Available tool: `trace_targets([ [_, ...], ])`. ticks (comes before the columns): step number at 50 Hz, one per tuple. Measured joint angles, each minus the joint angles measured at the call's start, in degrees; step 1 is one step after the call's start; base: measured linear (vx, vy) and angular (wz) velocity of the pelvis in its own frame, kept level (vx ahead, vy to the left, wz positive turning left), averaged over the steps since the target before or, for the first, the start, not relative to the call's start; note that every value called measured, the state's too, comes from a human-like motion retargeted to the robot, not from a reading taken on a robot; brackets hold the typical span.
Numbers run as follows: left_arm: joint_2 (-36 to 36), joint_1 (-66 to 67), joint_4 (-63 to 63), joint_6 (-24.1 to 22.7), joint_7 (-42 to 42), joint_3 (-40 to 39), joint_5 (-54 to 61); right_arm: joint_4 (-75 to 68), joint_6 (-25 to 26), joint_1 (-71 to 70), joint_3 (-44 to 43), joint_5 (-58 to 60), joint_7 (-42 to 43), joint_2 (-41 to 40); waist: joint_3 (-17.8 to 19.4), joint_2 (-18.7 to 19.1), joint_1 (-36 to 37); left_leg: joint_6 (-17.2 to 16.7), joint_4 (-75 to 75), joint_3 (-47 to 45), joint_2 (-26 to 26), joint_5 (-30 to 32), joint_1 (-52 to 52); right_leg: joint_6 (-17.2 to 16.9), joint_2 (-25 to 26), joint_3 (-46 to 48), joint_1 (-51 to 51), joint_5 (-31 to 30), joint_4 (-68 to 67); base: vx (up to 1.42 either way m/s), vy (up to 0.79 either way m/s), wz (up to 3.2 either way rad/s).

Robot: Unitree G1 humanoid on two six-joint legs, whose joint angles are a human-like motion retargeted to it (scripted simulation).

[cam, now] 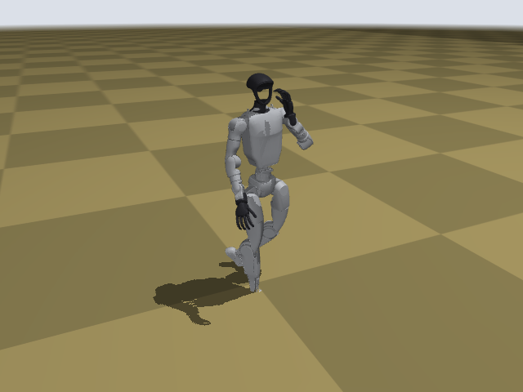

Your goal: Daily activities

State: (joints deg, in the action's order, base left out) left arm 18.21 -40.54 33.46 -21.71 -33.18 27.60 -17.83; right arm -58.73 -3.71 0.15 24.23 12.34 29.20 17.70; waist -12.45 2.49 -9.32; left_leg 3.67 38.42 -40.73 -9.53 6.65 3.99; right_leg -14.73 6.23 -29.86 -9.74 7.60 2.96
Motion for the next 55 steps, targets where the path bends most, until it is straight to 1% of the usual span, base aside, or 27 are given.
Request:
trace_targets([
  [13,4.0,16.7,-1.4,-2.2,-0.5,-1.8,1.8,-0.4,-1.4,0.2,-1.2,1.9,5.2,-1.7,1.6,-2.8,2.7,-3.2,1.5,6.2,1.0,7.8,-1.6,0.6,-0.3,-1.1,1.2,0.8,-0.2,0.00,-0.03,-0.10],
  [15,4.2,19.8,-2.2,-2.5,-0.1,-2.3,2.2,-0.7,-1.7,0.2,-1.3,2.4,5.6,-2.0,1.8,-3.5,3.1,-4.7,1.5,8.2,1.6,9.7,-2.0,0.8,-0.8,-1.2,1.4,1.2,-0.3,0.00,-0.07,-0.13],
  [17,4.3,22.5,-3.4,-2.4,0.3,-2.9,2.7,-0.8,-2.0,0.2,-1.4,2.6,5.8,-2.4,2.2,-3.8,3.5,-3.9,1.8,7.8,1.4,10.3,-2.0,0.8,-0.4,-1.4,1.5,0.9,-0.2,-0.01,-0.02,-0.09],
  [18,4.3,24.0,-3.8,-2.6,0.6,-3.3,3.2,-1.1,-2.1,0.2,-1.5,2.7,5.9,-2.5,2.3,-4.2,3.7,-5.4,1.7,9.4,1.9,11.6,-2.4,0.9,-0.8,-1.4,1.6,1.2,-0.3,-0.01,-0.06,-0.13],
  [20,4.4,26.6,-5.0,-2.5,0.9,-3.9,3.7,-1.2,-2.3,0.2,-1.5,2.8,5.9,-3.0,2.7,-4.4,4.2,-4.2,1.9,8.7,1.5,11.9,-2.3,0.8,-0.3,-1.6,1.7,0.8,-0.2,-0.01,-0.01,-0.09],
  [22,4.2,29.2,-6.1,-2.6,1.6,-4.7,4.7,-1.6,-2.5,0.1,-1.7,2.9,5.8,-3.2,2.9,-4.9,4.6,-5.9,2.0,10.7,2.1,13.5,-2.8,0.9,-0.6,-1.6,1.9,1.0,-0.3,0.00,0.00,0.00],
  [23,4.1,30.3,-6.6,-2.5,1.8,-5.1,5.0,-1.7,-2.6,0.0,-1.7,2.8,5.7,-3.5,3.1,-4.9,4.9,-5.0,2.2,10.1,1.8,13.6,-2.7,0.9,-0.3,-1.7,1.9,0.7,-0.2,0.00,0.00,0.00],
  [25,3.8,32.6,-7.7,-2.6,2.5,-6.0,6.2,-2.1,-2.7,-0.2,-1.8,2.8,5.5,-3.6,3.3,-5.5,5.2,-7.3,2.2,12.7,2.6,15.8,-3.5,1.0,-0.8,-1.6,2.0,0.9,-0.3,-0.03,-0.07,-0.12],
  [27,3.8,34.6,-8.8,-2.4,2.8,-6.7,7.1,-2.3,-2.9,-0.3,-1.8,2.6,5.4,-4.0,3.7,-5.5,5.7,-6.0,2.5,12.0,2.1,16.1,-3.5,0.9,-0.2,-1.8,2.1,0.4,-0.2,0.00,0.00,0.00],
  [28,3.7,35.5,-9.3,-2.5,3.1,-7.1,8.0,-2.5,-2.9,-0.4,-1.8,2.5,5.3,-4.0,3.8,-5.9,5.8,-7.6,2.5,13.6,2.7,17.3,-4.0,1.0,-0.6,-1.7,2.1,0.5,-0.3,-0.04,-0.05,-0.12],
  [30,3.7,37.4,-10.3,-2.4,3.5,-7.6,9.0,-2.7,-3.1,-0.5,-1.7,2.3,5.0,-4.4,4.2,-5.9,6.3,-6.2,2.8,12.7,2.1,17.3,-4.1,0.8,0.0,-1.8,2.0,0.0,-0.2,0.00,0.00,0.00],
  [32,3.6,39.1,-11.5,-2.4,4.2,-8.2,10.6,-2.9,-3.2,-0.8,-1.6,2.0,4.6,-4.3,4.3,-6.4,6.6,-8.3,2.8,15.0,3.0,19.2,-4.9,0.8,-0.4,-1.6,1.9,0.1,-0.3,0.00,0.00,0.00],
  [33,3.7,40.0,-12.1,-2.3,4.5,-8.4,11.0,-3.0,-3.3,-0.9,-1.4,2.0,4.4,-4.5,4.5,-6.3,6.8,-7.2,2.9,14.0,2.5,18.8,-4.8,0.8,0.0,-1.7,1.9,-0.3,-0.2,0.00,0.00,0.00],
  [35,3.7,41.7,-13.6,-2.2,5.4,-8.8,12.7,-3.1,-3.5,-1.2,-1.3,1.7,3.8,-4.4,4.6,-6.8,7.1,-9.2,2.9,16.2,3.3,20.5,-5.7,0.8,-0.5,-1.5,1.6,-0.2,-0.4,0.00,0.00,0.00],
  [37,3.9,43.5,-15.3,-1.8,6.2,-9.0,13.7,-3.2,-3.8,-1.3,-1.0,1.4,3.1,-4.7,4.9,-6.7,7.5,-7.6,3.1,15.0,2.7,20.2,-5.7,0.7,0.0,-1.5,1.4,-0.7,-0.2,0.00,0.00,0.00],
  [38,3.9,44.4,-16.4,-1.7,7.1,-9.2,14.7,-3.2,-3.9,-1.5,-1.0,1.0,2.5,-4.6,4.8,-7.0,7.6,-9.1,3.0,16.4,3.4,21.3,-6.3,0.7,-0.5,-1.4,1.3,-0.6,-0.3,0.00,0.00,0.00],
  [40,4.2,46.3,-18.4,-1.1,8.1,-9.4,15.6,-3.3,-4.1,-1.6,-0.7,0.7,1.7,-4.8,5.1,-6.9,8.0,-7.5,3.2,15.2,2.8,20.9,-6.3,0.5,0.0,-1.4,1.0,-1.2,-0.2,0.00,0.00,0.00],
  [41,4.1,47.1,-19.9,-0.9,9.2,-9.5,16.5,-3.4,-4.2,-1.8,-0.7,0.3,0.8,-4.7,4.9,-7.3,8.0,-9.2,2.9,16.9,3.6,22.3,-7.0,0.6,-0.5,-1.3,0.8,-1.0,-0.3,-0.04,-0.05,-0.02],
  [42,4.2,47.9,-21.3,-0.6,10.0,-9.5,17.2,-3.5,-4.3,-1.9,-0.6,0.0,0.1,-4.7,4.9,-7.5,8.1,-9.9,2.8,17.6,4.0,23.0,-7.4,0.6,-0.8,-1.2,0.7,-1.0,-0.4,0.00,0.00,0.00],
  [44,4.4,49.7,-23.8,0.3,11.2,-9.6,17.9,-3.6,-4.4,-2.1,-0.4,-0.2,-0.9,-5.0,5.0,-7.3,8.4,-8.0,3.0,16.1,3.3,22.1,-7.2,0.4,-0.3,-1.2,0.5,-1.5,-0.2,0.00,0.00,0.00],
  [47,4.3,51.5,-28.3,1.5,13.8,-9.6,19.2,-4.0,-4.6,-2.5,-0.3,-0.7,-2.9,-4.8,4.9,-7.7,8.5,-9.7,3.0,17.8,4.3,23.2,-8.1,0.4,-0.9,-0.9,0.0,-1.4,-0.3,-0.01,-0.02,0.02],
  [48,4.4,52.1,-29.5,2.0,14.3,-9.6,19.2,-4.1,-4.7,-2.5,-0.1,-0.7,-3.2,-5.0,4.9,-7.5,8.6,-8.3,3.0,16.6,3.7,22.8,-8.0,0.3,-0.6,-0.9,-0.1,-1.7,-0.2,0.00,0.00,0.00],
  [49,4.3,52.5,-31.1,2.3,14.9,-9.5,19.3,-4.2,-4.7,-2.7,-0.1,-0.8,-3.7,-4.9,4.8,-7.7,8.6,-9.0,3.1,17.3,4.1,22.9,-8.3,0.3,-0.8,-0.8,-0.3,-1.7,-0.3,0.00,0.00,0.00],
  [50,4.0,52.6,-32.9,2.6,15.6,-9.4,19.5,-4.3,-4.7,-2.8,-0.2,-0.8,-4.3,-4.8,4.6,-8.0,8.5,-10.7,3.2,18.9,4.9,23.4,-8.9,0.3,-1.4,-0.7,-0.5,-1.4,-0.4,0.00,0.00,0.00],
  [52,4.1,53.4,-35.3,3.4,16.3,-9.3,19.2,-4.4,-4.6,-2.9,-0.1,-0.8,-4.7,-5.0,4.7,-7.6,8.6,-8.4,3.1,17.1,4.0,23.1,-8.9,0.2,-0.9,-0.6,-0.7,-2.0,-0.2,0.00,0.00,0.00],
  [53,3.8,53.3,-37.0,3.7,16.7,-9.1,19.0,-4.6,-4.6,-3.1,-0.2,-0.8,-5.0,-4.9,4.5,-7.8,8.6,-9.7,3.2,18.4,4.7,23.3,-9.3,0.3,-1.3,-0.5,-0.9,-1.8,-0.3,0.00,0.00,0.00],
  [55,3.8,53.8,-39.3,4.4,17.2,-8.8,18.7,-4.7,-4.6,-3.1,-0.1,-0.7,-5.4,-5.1,4.5,-7.5,8.6,-7.6,3.1,16.8,3.8,23.2,-9.3,0.1,-0.8,-0.4,-1.2,-2.3,-0.2,0.00,0.00,0.00],
])
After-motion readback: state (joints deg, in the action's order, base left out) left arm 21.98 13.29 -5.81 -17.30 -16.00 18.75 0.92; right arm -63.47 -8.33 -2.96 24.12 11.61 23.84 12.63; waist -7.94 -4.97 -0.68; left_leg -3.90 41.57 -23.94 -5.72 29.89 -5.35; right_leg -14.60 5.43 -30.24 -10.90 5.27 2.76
